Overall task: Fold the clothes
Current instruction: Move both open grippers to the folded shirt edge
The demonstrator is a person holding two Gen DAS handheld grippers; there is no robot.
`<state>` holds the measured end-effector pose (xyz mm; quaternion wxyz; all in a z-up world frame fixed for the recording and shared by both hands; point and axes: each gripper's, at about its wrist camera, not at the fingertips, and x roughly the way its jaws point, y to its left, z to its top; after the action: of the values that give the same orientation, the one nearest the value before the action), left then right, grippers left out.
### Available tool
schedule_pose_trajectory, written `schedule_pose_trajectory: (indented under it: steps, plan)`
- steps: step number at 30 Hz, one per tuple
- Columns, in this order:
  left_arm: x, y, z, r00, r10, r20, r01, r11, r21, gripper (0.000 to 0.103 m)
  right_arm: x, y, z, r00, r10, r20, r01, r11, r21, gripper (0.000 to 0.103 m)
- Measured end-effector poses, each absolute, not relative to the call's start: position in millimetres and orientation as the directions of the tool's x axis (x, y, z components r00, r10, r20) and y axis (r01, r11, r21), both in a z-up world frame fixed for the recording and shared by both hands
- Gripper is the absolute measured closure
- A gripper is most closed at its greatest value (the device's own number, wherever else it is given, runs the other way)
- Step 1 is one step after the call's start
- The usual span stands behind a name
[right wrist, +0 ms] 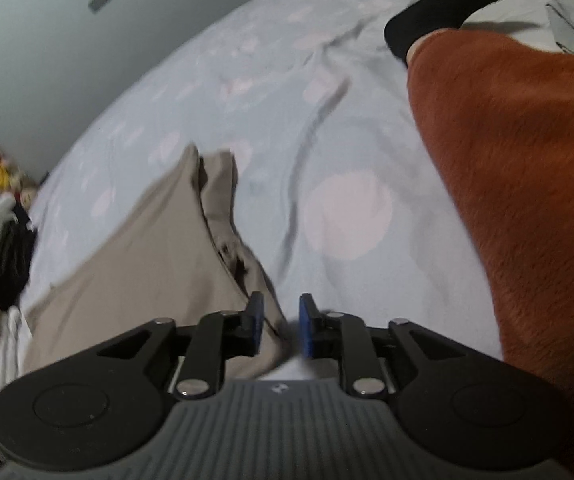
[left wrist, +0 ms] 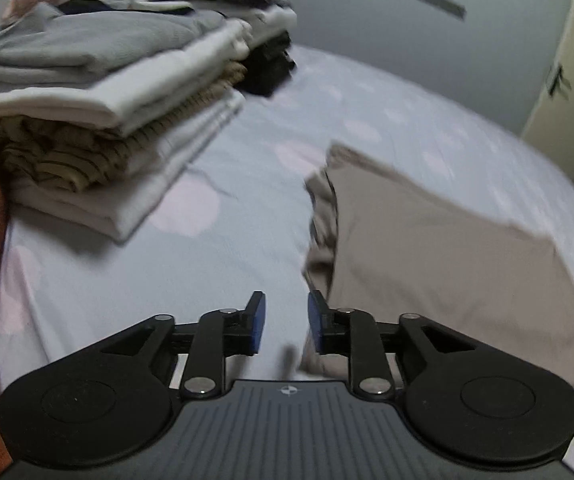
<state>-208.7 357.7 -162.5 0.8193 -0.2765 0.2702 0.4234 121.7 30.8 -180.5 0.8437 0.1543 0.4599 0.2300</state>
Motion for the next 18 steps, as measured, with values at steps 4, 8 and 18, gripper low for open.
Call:
schedule_pose_trajectory:
  steps: [4,8,18]
  plan:
    - [-206,370,-160,0.494,0.554,-0.670,-0.852,0.460,-0.248,0.070,124,39,-174,0.492,0.537,-0.685,-0.278,0.843,0.461,0.072]
    - [-190,376,-159,0.481,0.592,-0.647,-0.858,0.470,-0.208,0.052,129,56,-171,0.505,0.536,-0.676,-0.335,0.844,0.419,0.067]
    - [-154,406,-157,0.480,0.589,-0.650,-0.849,0.500,-0.173,0.046,156,98,-164,0.528,0.554,-0.643,-0.454,0.825,0.337,0.062]
